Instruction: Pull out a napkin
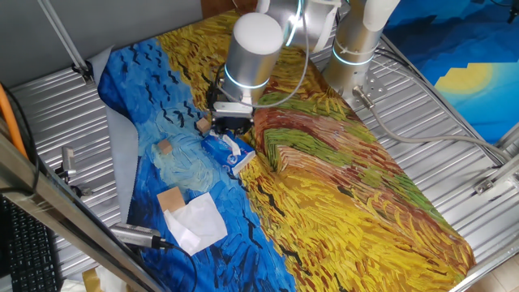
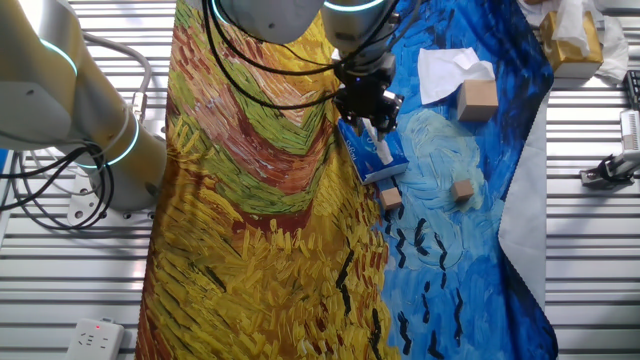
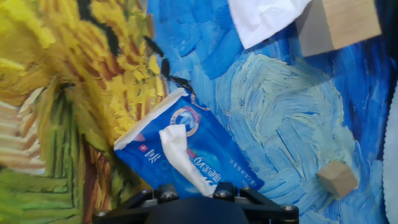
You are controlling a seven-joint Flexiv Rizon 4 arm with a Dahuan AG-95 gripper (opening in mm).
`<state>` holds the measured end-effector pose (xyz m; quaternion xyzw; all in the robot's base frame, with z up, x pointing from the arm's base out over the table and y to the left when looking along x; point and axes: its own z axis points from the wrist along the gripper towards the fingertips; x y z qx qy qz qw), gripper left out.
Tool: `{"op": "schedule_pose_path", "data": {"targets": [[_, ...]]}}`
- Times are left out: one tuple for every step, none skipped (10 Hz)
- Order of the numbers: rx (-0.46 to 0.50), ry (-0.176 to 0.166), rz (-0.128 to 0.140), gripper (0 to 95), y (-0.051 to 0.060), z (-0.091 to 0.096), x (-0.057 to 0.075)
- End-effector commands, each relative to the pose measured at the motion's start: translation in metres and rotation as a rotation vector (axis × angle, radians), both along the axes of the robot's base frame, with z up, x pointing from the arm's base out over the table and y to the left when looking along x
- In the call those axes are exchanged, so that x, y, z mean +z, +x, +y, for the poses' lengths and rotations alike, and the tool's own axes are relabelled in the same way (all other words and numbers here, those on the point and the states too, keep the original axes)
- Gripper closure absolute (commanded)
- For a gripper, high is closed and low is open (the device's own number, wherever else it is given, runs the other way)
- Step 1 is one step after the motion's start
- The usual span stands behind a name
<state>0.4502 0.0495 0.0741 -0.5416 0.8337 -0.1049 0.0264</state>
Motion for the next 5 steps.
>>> {"op": "schedule_pose_path", "data": {"targets": [[-0.026, 0.002, 0.018, 95.0, -0.0011, 0.0007, 0.0015], [-0.031, -0.001, 0.020, 95.0, -0.0011, 0.0007, 0.0015], [-0.031, -0.003, 0.020, 95.0, -0.0011, 0.0007, 0.0015], [-0.033, -0.006, 0.021, 95.0, -0.0011, 0.0007, 0.0015], [-0.038, -0.007, 0.022, 95.0, -0.0011, 0.0007, 0.0017]]}}
